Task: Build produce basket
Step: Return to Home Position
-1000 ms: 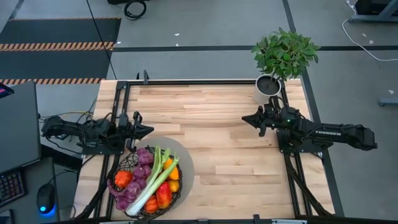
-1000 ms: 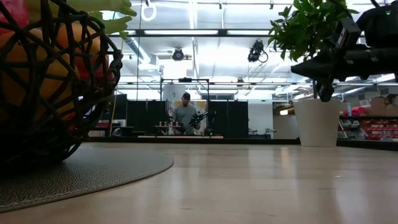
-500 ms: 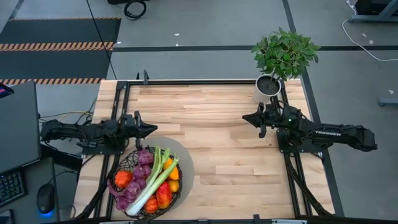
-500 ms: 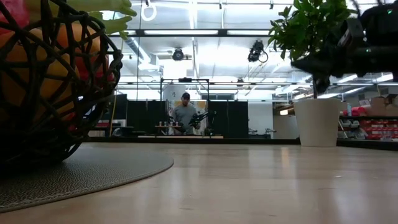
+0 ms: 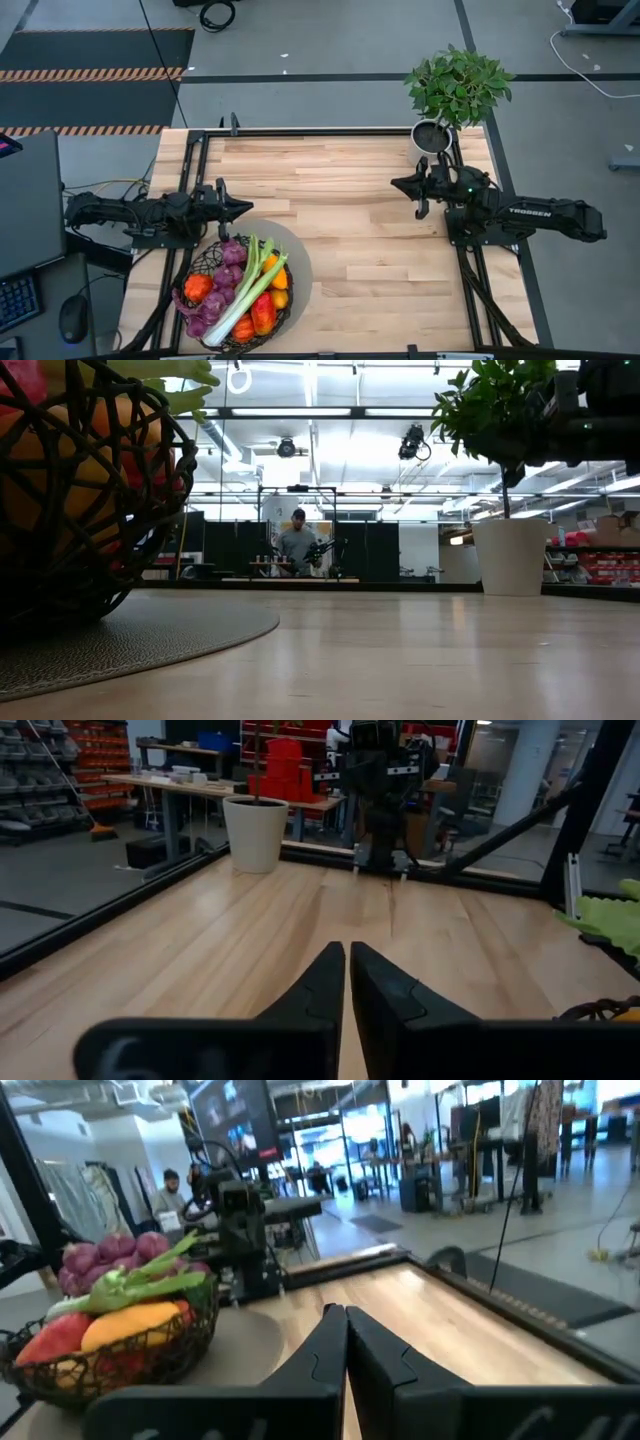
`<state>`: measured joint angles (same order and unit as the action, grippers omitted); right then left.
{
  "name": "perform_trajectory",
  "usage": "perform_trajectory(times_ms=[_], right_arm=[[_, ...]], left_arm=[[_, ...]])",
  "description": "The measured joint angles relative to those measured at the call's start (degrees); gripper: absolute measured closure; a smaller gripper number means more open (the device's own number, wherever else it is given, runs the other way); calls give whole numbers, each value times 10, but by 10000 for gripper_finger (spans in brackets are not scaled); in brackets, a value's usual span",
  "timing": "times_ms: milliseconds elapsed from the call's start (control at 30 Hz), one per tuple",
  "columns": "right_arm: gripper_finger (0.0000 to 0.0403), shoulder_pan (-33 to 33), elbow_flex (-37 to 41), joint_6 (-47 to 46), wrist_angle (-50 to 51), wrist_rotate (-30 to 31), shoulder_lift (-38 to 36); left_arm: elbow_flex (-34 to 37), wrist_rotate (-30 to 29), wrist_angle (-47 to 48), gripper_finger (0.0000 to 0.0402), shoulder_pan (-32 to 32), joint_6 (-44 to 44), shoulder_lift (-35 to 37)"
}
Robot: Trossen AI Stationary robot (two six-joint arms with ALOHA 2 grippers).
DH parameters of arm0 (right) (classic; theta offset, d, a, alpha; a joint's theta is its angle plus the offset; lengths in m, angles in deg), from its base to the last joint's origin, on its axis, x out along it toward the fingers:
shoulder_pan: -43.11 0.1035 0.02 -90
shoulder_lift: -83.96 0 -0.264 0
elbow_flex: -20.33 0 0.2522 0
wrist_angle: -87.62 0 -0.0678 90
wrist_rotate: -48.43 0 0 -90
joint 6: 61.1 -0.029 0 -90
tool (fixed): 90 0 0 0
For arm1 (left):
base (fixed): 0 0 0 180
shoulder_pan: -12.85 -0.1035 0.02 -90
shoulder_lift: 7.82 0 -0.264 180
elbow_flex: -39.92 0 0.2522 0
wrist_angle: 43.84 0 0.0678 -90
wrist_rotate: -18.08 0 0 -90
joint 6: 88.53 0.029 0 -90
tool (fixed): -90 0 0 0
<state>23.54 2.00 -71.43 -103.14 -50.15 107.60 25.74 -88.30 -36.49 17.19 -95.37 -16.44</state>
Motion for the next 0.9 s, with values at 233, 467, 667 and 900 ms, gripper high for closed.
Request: perform_trajectory(times_ms=[233,467,667,900], right_arm=[[383,0,0,-4,1,0,0],[384,0,0,-5,2,0,0],[383,0,0,-5,2,-1,0],[382,0,0,-5,2,-1,0]], left_arm=[[0,0,0,366,0,0,0],[0,0,0,376,0,0,0],[0,0,0,375,0,0,0],[0,0,0,366,0,0,0]])
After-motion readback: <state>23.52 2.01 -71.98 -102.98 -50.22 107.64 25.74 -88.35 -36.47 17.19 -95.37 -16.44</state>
